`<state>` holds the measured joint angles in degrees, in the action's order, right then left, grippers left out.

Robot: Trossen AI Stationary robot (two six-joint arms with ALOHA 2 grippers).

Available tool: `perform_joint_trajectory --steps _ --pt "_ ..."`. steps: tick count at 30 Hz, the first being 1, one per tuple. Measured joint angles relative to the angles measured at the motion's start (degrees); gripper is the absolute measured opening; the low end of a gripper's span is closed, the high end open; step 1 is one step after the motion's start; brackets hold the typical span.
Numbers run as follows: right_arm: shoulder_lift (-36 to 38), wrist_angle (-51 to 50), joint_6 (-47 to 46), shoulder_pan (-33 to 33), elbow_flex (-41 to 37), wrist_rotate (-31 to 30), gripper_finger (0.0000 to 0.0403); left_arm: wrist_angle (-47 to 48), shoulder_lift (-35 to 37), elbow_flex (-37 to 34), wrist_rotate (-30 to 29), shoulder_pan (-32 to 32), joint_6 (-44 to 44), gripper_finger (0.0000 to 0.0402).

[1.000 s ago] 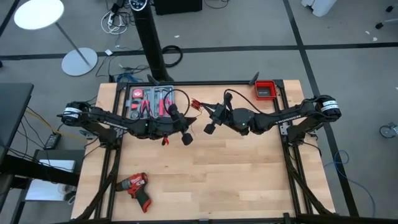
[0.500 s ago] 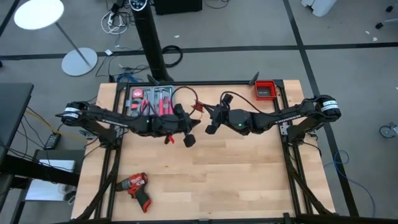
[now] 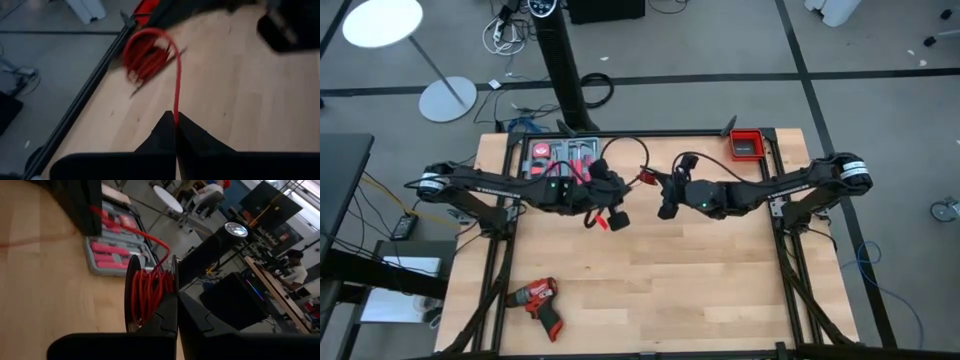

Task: Coil cords
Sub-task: Uncoil the red wire

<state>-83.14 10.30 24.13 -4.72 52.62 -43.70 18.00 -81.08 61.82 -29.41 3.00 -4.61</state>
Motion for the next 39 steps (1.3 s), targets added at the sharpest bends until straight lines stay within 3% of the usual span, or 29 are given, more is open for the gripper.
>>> perform_joint_trajectory --steps 10,13,19,24,34,39 --pt "9.0 -11.7 -3.6 0.1 0.0 5.4 0.0000 4.6 2.0 -0.2 -2.4 -1.3 -0.3 0.0000" --pt "10.5 -12.5 -5.2 0.1 0.0 5.9 0.0000 4.5 2.6 -0.2 -2.4 -1.7 0.9 0.0000" --pt "11.5 -11.7 -14.9 0.2 0.0 12.8 0.0000 4.7 2.9 -0.3 -1.7 -2.2 2.7 0.0000" --pt "11.1 -9.5 -21.8 0.3 0.0 17.6 0.0000 -1.4 2.8 -6.1 0.5 -2.2 2.0 0.0000" --pt "11.1 -2.0 -29.8 3.0 -0.6 17.3 0.0000 -21.2 2.8 -18.9 3.3 -2.0 -4.6 0.0000" --pt "10.7 2.4 -30.3 5.1 -3.4 11.8 0.0000 -26.6 2.7 -20.1 5.8 -0.4 -6.5 0.0000"
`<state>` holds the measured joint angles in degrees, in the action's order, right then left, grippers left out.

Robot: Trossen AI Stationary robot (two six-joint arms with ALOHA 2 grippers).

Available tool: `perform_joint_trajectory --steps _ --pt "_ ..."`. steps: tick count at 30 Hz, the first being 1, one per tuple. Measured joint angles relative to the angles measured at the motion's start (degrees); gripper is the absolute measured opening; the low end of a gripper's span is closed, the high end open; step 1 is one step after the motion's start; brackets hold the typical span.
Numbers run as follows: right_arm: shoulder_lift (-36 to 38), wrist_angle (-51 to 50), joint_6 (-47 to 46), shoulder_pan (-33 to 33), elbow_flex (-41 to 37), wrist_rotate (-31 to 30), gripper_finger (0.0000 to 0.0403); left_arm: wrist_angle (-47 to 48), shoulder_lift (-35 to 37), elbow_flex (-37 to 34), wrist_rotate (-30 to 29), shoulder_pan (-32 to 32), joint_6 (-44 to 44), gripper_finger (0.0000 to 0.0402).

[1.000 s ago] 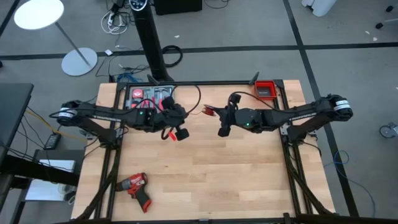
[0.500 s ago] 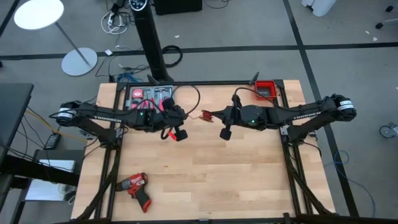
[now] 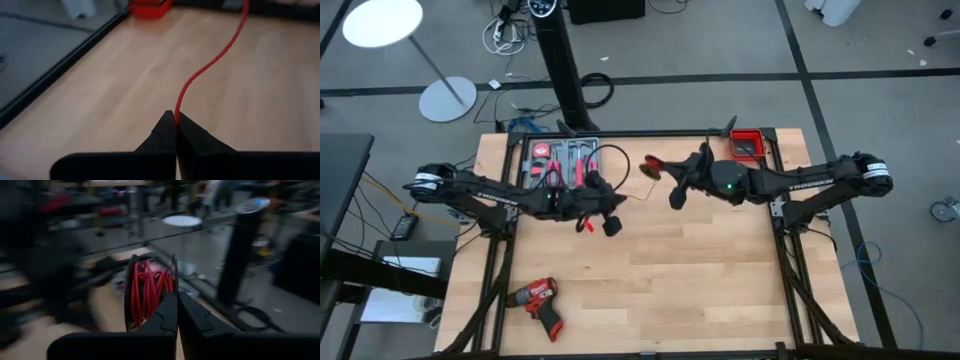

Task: Coil cords
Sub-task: Uncoil the red wire

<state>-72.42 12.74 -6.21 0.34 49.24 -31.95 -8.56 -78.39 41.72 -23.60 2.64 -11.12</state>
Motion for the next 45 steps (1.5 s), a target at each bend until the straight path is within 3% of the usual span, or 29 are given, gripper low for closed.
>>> perform_joint_trajectory --steps 4,10,16,22,27,33,38,45 --pt "-1.9 1.5 0.9 1.5 -2.2 -4.5 0.0000 -3.5 0.0 0.0 2.4 2.4 -0.1 0.0000" --pt "-6.9 0.4 0.6 2.2 -3.1 -4.9 0.0000 -4.7 0.0 3.1 6.2 5.2 0.3 0.0000" --pt "-8.0 -3.8 2.4 0.7 -3.1 -3.9 0.0000 3.7 2.4 7.8 4.0 5.7 3.7 0.0000" --pt "-4.2 -7.1 5.3 -2.0 -3.1 -1.9 0.0000 16.8 6.9 9.0 -3.2 4.1 6.6 0.0000" --pt "0.9 -9.3 5.4 -3.3 -3.1 0.9 0.0000 24.7 10.0 8.9 -5.3 1.4 5.9 0.0000" --pt "5.8 -5.9 5.6 -3.1 -3.1 0.9 0.0000 26.5 9.4 9.0 -5.1 0.0 4.7 0.0000" --pt "7.3 2.0 10.6 -2.3 -3.1 -3.1 0.0000 25.9 5.7 9.0 1.8 0.2 3.5 0.0000" --pt "6.8 3.9 22.5 -0.6 -3.0 -13.2 0.0000 20.7 3.0 8.9 18.2 2.5 1.8 0.0000"
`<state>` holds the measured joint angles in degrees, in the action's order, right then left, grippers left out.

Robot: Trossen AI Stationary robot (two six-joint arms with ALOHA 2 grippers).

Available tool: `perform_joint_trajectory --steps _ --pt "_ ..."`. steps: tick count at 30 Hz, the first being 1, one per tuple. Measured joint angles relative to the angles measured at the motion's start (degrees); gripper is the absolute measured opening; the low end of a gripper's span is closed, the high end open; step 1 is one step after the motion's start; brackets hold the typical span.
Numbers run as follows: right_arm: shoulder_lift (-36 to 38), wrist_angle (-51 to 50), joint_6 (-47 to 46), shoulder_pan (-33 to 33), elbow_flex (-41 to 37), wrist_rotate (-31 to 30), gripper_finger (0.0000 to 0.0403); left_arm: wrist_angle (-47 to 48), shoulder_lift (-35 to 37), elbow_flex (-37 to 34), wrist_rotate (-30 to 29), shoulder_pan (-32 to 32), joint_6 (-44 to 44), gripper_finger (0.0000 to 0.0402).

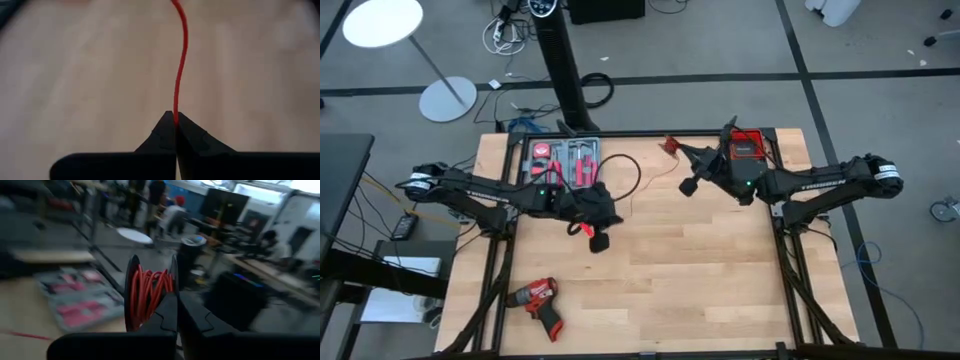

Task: Coil cords
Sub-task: Uncoil the red wire

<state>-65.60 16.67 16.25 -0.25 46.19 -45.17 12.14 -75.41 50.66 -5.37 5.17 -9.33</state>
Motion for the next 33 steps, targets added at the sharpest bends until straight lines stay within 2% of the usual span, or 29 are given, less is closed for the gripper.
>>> perform_joint_trajectory --steps 7,11,14,19,22,28,33 --pt "-0.8 -7.0 5.0 0.5 0.0 -5.3 0.0000 -8.7 1.7 0.0 9.2 2.0 0.0 0.0000" --pt "-0.8 -14.4 4.8 0.0 0.0 -8.0 0.0000 -12.2 4.0 0.0 10.8 2.0 1.0 0.0000" --pt "-0.8 -20.1 3.5 -0.8 0.0 -9.0 0.0000 -12.3 6.5 0.0 9.7 2.0 2.9 0.0000" --pt "-0.8 -27.4 0.2 -2.7 0.0 -8.5 0.0000 -11.1 10.4 0.0 2.0 1.9 6.0 0.0000" --pt "-0.8 -31.8 -3.6 -3.9 0.0 -6.3 0.0000 -10.3 12.3 0.1 -5.5 1.9 7.6 0.0000" --pt "-0.8 -35.9 -8.9 -6.3 0.0 4.2 0.0000 -7.6 13.0 0.1 -19.8 1.9 11.0 0.0000" --pt "-0.7 -35.5 -9.4 -8.7 0.0 11.3 0.0000 -2.6 12.8 0.0 -26.0 1.8 12.0 0.0000"
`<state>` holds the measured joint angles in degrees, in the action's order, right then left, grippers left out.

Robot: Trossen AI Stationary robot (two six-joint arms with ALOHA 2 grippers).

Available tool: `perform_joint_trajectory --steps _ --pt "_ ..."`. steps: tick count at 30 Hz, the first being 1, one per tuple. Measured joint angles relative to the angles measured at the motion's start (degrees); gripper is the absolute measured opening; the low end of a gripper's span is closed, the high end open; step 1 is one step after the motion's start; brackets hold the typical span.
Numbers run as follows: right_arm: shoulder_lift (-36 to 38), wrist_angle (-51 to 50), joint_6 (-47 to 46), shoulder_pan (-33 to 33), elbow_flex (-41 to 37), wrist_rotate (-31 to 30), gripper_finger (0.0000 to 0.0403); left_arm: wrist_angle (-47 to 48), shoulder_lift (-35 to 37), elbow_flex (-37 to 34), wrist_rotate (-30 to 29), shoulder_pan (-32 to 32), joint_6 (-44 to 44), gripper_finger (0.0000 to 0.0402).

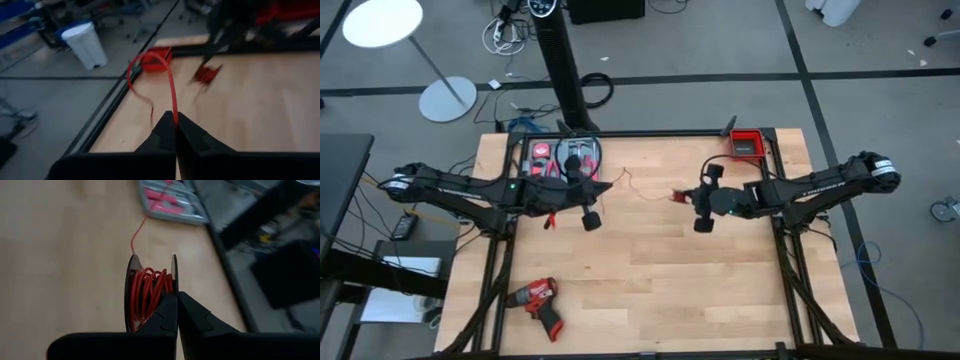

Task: Coil cords
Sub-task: Uncoil the red wire

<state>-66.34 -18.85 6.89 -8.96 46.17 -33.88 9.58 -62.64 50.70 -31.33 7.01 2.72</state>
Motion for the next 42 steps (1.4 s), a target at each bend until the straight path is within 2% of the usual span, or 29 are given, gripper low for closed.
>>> perform_joint_trajectory --steps 6,11,18,22,25,28,31,37,42 --pt "2.2 8.4 -0.3 -0.8 0.0 7.4 0.0000 6.1 0.0 0.0 -0.4 0.0 -4.1 0.0000" --pt "5.3 19.2 -0.1 0.8 0.0 7.9 0.0000 7.3 -1.6 -0.1 4.4 0.1 -6.7 0.0000" --pt "7.2 33.9 2.3 4.7 0.0 1.6 0.0000 5.3 -7.0 0.0 13.7 0.6 -8.8 0.0000" --pt "6.8 36.2 4.5 7.6 0.0 -6.6 0.0000 1.0 -10.6 0.0 21.8 1.2 -9.1 0.0000" --pt "6.3 34.4 6.4 10.1 0.0 -10.2 0.0000 -3.5 -12.2 0.0 30.1 1.6 -8.9 0.0000" --pt "5.5 30.0 7.0 11.8 0.0 -10.9 0.0000 -8.7 -12.3 0.0 37.9 2.1 -8.9 0.0000" --pt "4.6 24.5 6.8 12.5 0.0 -11.2 0.0000 -12.6 -11.2 0.0 42.3 2.3 -8.7 0.0000" --pt "4.6 10.4 1.2 12.6 0.0 -14.6 0.0000 -15.6 -6.8 0.0 43.8 2.4 -6.0 0.0000" --pt "4.6 -0.1 -5.5 12.5 0.0 -13.1 0.0000 -15.3 -1.9 0.0 39.3 2.2 -3.7 0.0000"
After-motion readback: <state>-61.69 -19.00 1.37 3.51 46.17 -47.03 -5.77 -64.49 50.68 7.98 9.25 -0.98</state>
